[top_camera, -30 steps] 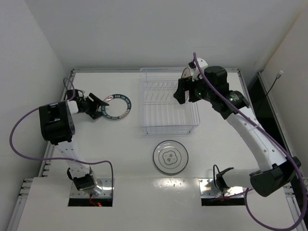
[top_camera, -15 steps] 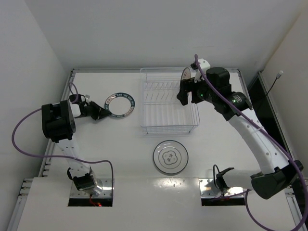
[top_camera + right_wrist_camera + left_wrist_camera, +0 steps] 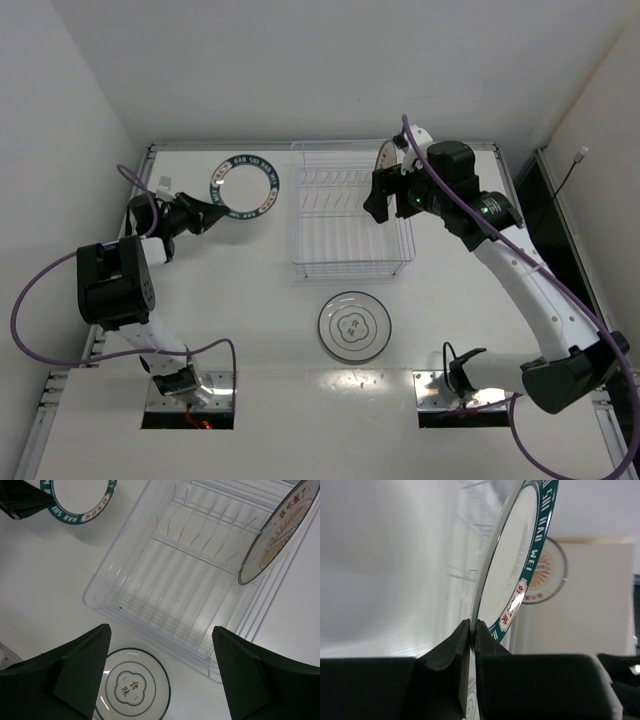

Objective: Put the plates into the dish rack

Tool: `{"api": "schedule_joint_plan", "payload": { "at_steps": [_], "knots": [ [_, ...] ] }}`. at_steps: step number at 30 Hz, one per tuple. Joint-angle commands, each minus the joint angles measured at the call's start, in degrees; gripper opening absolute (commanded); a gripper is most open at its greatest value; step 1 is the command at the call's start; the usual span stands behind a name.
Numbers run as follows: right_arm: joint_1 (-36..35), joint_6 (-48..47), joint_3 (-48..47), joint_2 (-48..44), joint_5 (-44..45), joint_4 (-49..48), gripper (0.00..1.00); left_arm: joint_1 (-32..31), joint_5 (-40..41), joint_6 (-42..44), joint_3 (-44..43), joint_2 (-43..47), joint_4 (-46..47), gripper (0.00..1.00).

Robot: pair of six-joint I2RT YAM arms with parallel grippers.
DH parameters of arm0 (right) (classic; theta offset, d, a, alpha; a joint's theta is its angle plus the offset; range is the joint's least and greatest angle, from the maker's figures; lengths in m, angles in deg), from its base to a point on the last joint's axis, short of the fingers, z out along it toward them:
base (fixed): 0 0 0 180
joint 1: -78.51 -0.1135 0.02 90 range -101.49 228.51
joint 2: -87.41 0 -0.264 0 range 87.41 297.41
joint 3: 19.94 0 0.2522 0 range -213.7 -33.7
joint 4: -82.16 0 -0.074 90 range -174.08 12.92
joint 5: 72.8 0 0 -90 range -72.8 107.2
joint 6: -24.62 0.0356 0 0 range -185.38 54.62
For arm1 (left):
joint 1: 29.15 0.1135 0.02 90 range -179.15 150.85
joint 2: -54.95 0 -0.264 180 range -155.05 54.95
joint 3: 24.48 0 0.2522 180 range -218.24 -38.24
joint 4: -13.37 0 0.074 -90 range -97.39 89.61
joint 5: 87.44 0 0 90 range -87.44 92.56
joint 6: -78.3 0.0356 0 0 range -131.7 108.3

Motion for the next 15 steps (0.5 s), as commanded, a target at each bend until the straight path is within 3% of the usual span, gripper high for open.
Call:
{"api": "schedule_joint_plan", "payload": {
  "at_steps": [1, 6, 8, 10, 15],
  "knots": [
    [0.3, -0.3, 0.8, 0.0, -2.7, -2.7, 0.8, -0.2, -7.7, -14.6, 2.6, 1.1, 31.3, 0.0],
    [0.3, 1.6, 2.4, 0.6, -6.2, -5.2, 0.8, -0.2, -10.0, -35.0, 4.3, -4.7, 62.2, 0.0],
    [0.3, 2.1, 2.4, 1.2, -8.2, -6.7, 0.8, -0.9, -10.6, -40.1, 3.7, -8.2, 69.1, 0.0],
    [0.3, 3.6, 3.7, 1.2, -9.8, -8.5, 0.83, -3.1, -11.3, -44.1, 2.1, -9.6, 73.9, 0.0],
    [1.5, 8.5, 5.7, 1.7, -14.4, -15.4, 0.88, -7.6, -13.2, -42.3, 0.1, -8.3, 72.6, 0.0]
  ]
}}
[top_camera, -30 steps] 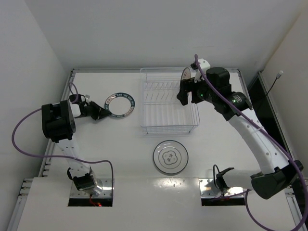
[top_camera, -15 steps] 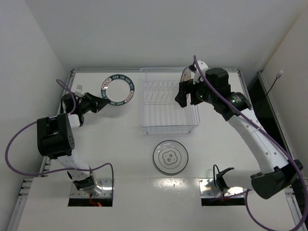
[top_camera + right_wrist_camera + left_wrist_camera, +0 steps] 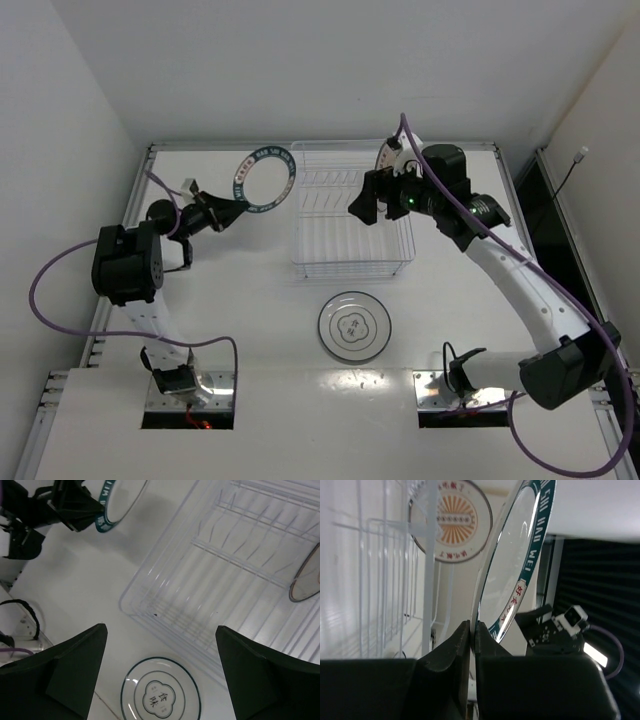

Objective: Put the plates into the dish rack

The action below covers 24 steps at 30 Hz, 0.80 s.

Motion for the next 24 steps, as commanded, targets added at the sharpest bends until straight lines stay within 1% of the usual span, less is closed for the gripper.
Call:
{"api": "schedule_joint_plan", "payload": {
  "at_steps": [1, 3, 5, 6, 8, 9, 10, 11, 12, 15, 16, 18, 21, 22, 24],
  "knots": [
    [1.1, 4.8, 1.1, 1.0, -6.6, -8.9, 0.88, -3.6, -3.4, -1.7, -3.4, 2.2, 30.9, 0.0],
    [1.7, 6.6, 2.7, 1.8, -8.7, -12.7, 0.91, -4.7, -4.0, 0.1, -3.9, 2.9, 28.8, 0.0],
    [2.9, 9.5, 3.5, 3.5, -11.8, -15.2, 0.92, -6.2, -4.6, 2.0, -3.9, 4.4, 26.9, 0.0],
    [2.9, 10.5, 4.2, 4.3, -12.8, -18.0, 0.92, -6.8, -5.1, 2.6, -3.9, 4.4, 26.4, 0.0],
    [4.1, 13.7, 4.2, 8.0, -17.8, -20.6, 0.92, -8.3, -5.1, 5.0, -3.9, 6.1, 23.6, 0.0],
    [4.1, 14.7, 4.2, 9.5, -21.5, -23.5, 0.92, -8.9, -5.7, 5.9, -4.5, 6.1, 22.4, 0.0],
    [4.6, 17.0, 4.2, 10.9, -22.7, -24.9, 0.91, -10.1, -5.7, 6.9, -4.5, 6.8, 21.1, 0.0],
    [4.7, 18.1, 4.2, 13.3, -23.7, -26.4, 0.91, -10.6, -5.7, 8.8, -4.5, 6.8, 19.1, 0.0],
    [4.7, 18.9, 4.8, 14.2, -24.5, -29.5, 0.9, -11.2, -6.2, 9.6, -4.5, 7.5, 18.0, 0.0],
    [4.7, 22.1, 5.6, 16.3, -25.0, -34.3, 0.9, -12.6, -6.3, 12.6, -5.0, 8.7, 14.2, 0.0],
    [4.7, 22.7, 5.6, 16.9, -25.0, -35.1, 0.9, -12.7, -6.3, 13.4, -5.0, 9.3, 13.1, 0.0],
    [4.7, 23.5, 5.0, 17.8, -25.0, -35.9, 0.87, -14.0, -6.8, 15.8, -5.0, 9.8, 10.2, 0.0],
    [4.0, 24.7, 3.3, 20.1, -25.5, -36.5, 0.77, -15.5, -6.8, 19.3, -5.6, 10.5, 5.6, 0.0],
    [4.0, 25.4, 2.6, 20.6, -25.5, -37.2, 0.65, -15.5, -6.8, 20.1, -6.1, 11.0, 4.5, 0.0],
    [4.0, 26.2, 2.6, 21.5, -26.1, -37.2, 0.49, -16.1, -6.8, 22.7, -6.1, 11.6, 1.3, 0.0]
  ]
}}
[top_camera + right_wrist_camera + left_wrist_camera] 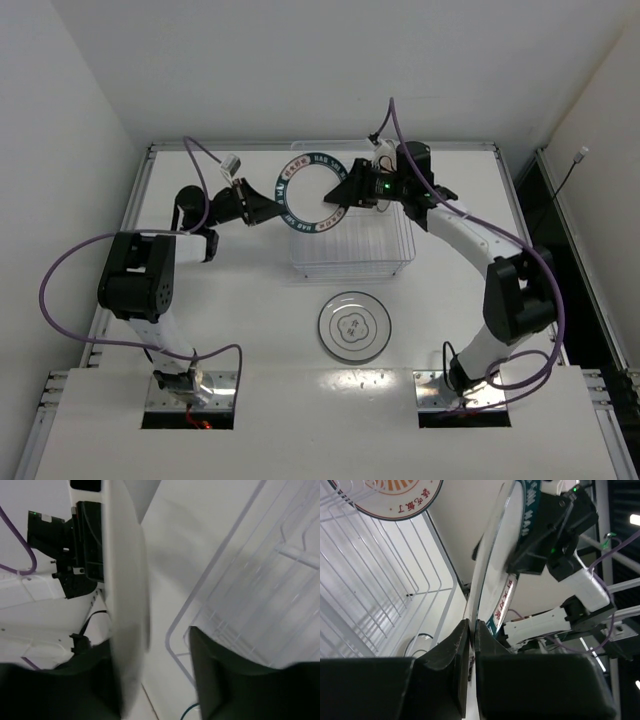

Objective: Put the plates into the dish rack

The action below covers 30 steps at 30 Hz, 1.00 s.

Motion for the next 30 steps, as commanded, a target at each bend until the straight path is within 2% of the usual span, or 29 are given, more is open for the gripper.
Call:
{"api": "schedule_joint_plan", "payload": {
  "at_steps": [1, 2, 4, 5, 6, 7, 8, 9, 10, 11, 12, 13, 14, 15, 16, 18, 20, 21, 25, 30],
  "knots": [
    [-0.3, 2.7, -3.3, 1.8, -1.9, -5.9, 0.39, -1.8, -1.1, 7.1, -2.5, 4.1, 0.1, 0.0],
    [-0.3, 2.7, -3.3, 1.8, -1.9, -5.9, 0.19, -1.8, -1.1, 7.7, -3.0, 4.1, -0.7, 0.0],
    [-0.3, 3.2, -3.3, 1.8, -1.9, -5.9, 0.05, -1.8, -1.6, 8.4, -3.0, 4.1, -2.5, 0.02],
    [-0.3, 3.2, -3.3, 1.8, -0.8, -5.9, 0.0, -1.8, -1.6, 9.2, -3.5, 4.1, -3.6, 0.07],
    [0.3, 3.2, -3.3, 0.4, -0.3, -5.0, 0.0, -1.8, -1.6, 11.0, -4.2, 4.1, -5.2, 0.14],
    [0.3, 2.5, -4.0, -0.4, 1.9, -3.8, 0.0, -1.8, -1.6, 12.1, -4.2, 3.5, -8.8, 0.31],
    [0.3, 1.6, -4.0, -1.5, 3.7, -0.4, 0.0, -1.8, -1.0, 13.5, -5.4, 3.5, -11.4, 0.38],
    [0.8, -0.5, -5.8, -2.6, 6.0, 2.2, 0.0, -1.8, -0.4, 19.0, -6.2, 3.5, -15.4, 0.45],
    [1.3, -1.7, -6.8, -5.0, 11.8, 4.8, 0.0, -1.8, 2.5, 23.6, -7.4, 3.5, -29.1, 0.57],
    [1.3, -2.9, -7.7, -6.2, 15.4, 10.4, 0.0, -1.8, 5.5, 29.8, -9.4, 4.1, -39.6, 0.58],
    [1.3, -5.6, -10.8, -7.0, 19.5, 14.0, 0.0, -1.8, 9.4, 36.3, -14.9, 4.1, -50.6, 0.62],
    [1.3, -7.0, -12.9, -7.6, 23.8, 17.7, 0.0, -1.8, 13.1, 44.8, -17.3, 4.1, -59.0, 0.63],
    [1.3, -8.2, -14.9, -7.6, 32.1, 20.9, 0.0, -1.8, 17.6, 46.2, -18.4, 4.1, -66.2, 0.63],
    [1.3, -9.3, -18.3, -7.6, 36.3, 26.3, 0.0, -1.8, 18.8, 46.8, -18.4, 4.1, -67.2, 0.63],
    [0.8, -10.7, -20.2, -6.9, 44.4, 29.1, 0.0, -1.8, 19.6, 46.8, -18.4, 4.1, -67.2, 0.63],
    [0.8, -11.9, -25.0, -4.1, 50.5, 35.4, 0.0, -1.8, 19.6, 46.8, -18.4, 4.7, -67.2, 0.63],
    [0.3, -14.4, -27.8, -1.5, 60.2, 38.4, 0.0, -1.8, 22.3, 46.8, -18.4, 5.2, -68.6, 0.63],
    [0.3, -14.4, -28.6, -1.5, 60.2, 39.1, 0.0, -1.8, 23.2, 47.5, -18.4, 5.2, -68.6, 0.63],
    [-1.5, -18.0, -32.4, 3.3, 69.3, 40.4, 0.0, -1.8, 28.8, 48.9, -18.4, 7.8, -70.7, 0.63],
    [-4.1, -23.4, -36.6, 10.0, 75.9, 39.8, 0.0, -1.8, 29.5, 49.4, -18.4, 8.6, -71.2, 0.63]
  ]
}}
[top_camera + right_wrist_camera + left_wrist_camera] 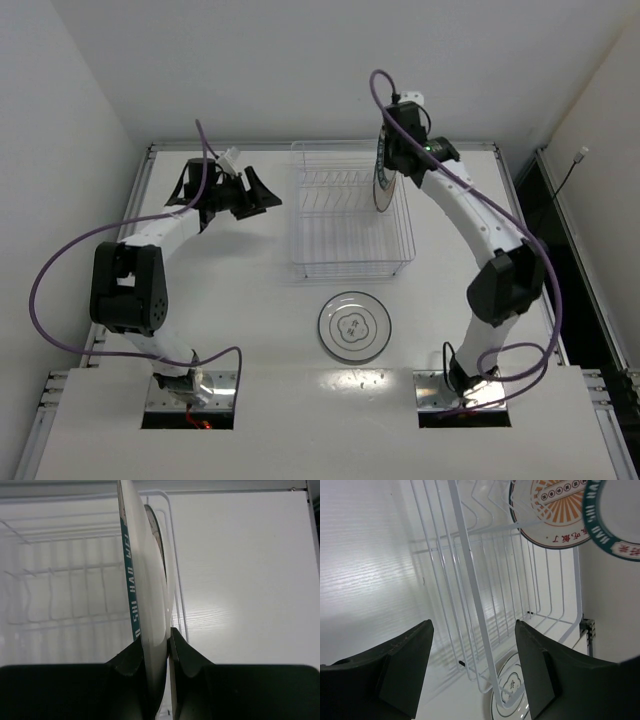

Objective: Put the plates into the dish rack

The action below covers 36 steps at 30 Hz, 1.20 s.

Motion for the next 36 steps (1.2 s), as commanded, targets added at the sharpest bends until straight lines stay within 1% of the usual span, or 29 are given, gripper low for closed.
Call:
{"api": "schedule_joint_plan", "payload": {
  "at_steps": [1, 2, 8, 13, 15, 18, 19, 21, 25, 26, 28, 29, 32, 33, 34, 35, 36],
  "knots": [
    [-2.5, -4.9, -4.5, 5.6, 10.6, 0.5, 0.0, -0.4, 2.1, 2.0, -0.8, 2.2, -0.9, 0.63],
    [-3.3, -5.7, -5.7, 6.7, 12.6, 0.5, 0.0, -0.4, 2.1, 2.0, -0.8, 2.2, -0.9, 0.63],
    [-3.8, -6.9, -6.8, 12.8, 15.7, 0.5, 0.0, -0.4, 2.1, 2.0, -1.3, 1.7, -1.4, 0.63],
    [-3.8, -6.9, -6.8, 15.5, 15.0, -0.9, 0.0, -0.4, 2.7, 2.0, -1.3, 1.7, -2.0, 0.63],
    [-2.7, -6.2, -5.8, 16.9, 10.7, -2.8, 0.0, -0.4, 2.7, 2.0, -1.3, 1.7, -2.0, 0.63],
    [-2.0, -4.8, -5.8, 17.6, 6.1, -2.8, 0.04, -0.4, 2.7, 2.0, -1.3, 1.7, -2.0, 0.63],
    [-2.0, -4.8, -5.8, 17.6, 5.6, -2.8, 0.1, -0.4, 2.7, 2.0, -1.3, 1.7, -2.5, 0.63],
    [-2.0, -4.2, -5.8, 17.6, 5.0, -2.8, 0.16, -0.4, 3.3, 2.6, -1.9, 1.7, -3.0, 0.63],
    [-2.0, -3.6, -7.2, 16.2, 3.7, 0.7, 0.16, -0.4, 8.2, 4.4, -3.3, 1.7, -6.5, 0.63],
    [-2.0, -3.6, -7.2, 15.5, 3.7, 1.2, 0.21, -0.4, 9.2, 4.4, -3.3, 1.7, -6.5, 0.63],
    [-2.0, -3.6, -7.8, 13.8, 3.2, 2.4, 0.31, -0.4, 13.1, 5.0, -3.3, 2.2, -8.4, 0.63],
    [-2.0, -3.6, -7.8, 11.4, 2.7, 4.1, 0.4, -0.4, 14.6, 5.6, -3.8, 2.2, -8.9, 0.63],
    [-2.0, -2.8, -4.1, 5.4, 2.0, 7.6, 0.45, -0.4, 20.8, 6.2, -4.3, 4.2, -11.3, 0.63],
    [-2.0, -1.0, 0.9, -1.0, 1.2, 7.6, 0.47, -0.4, 22.7, 6.2, -4.3, 5.3, -11.8, 0.63],
    [-2.0, -0.1, 4.4, -5.1, -3.2, 7.6, 0.48, -0.4, 27.5, 6.2, -4.3, 6.0, -13.3, 0.63],
    [-2.0, 0.7, 8.6, -9.6, -6.4, 4.8, 0.52, -0.4, 29.8, 6.2, -4.3, 6.8, -13.8, 0.63],
    [-1.4, 2.7, 17.4, -19.0, -9.6, 3.4, 0.55, -0.4, 32.2, 6.2, -4.3, 7.7, -13.8, 0.63]
  ]
}}
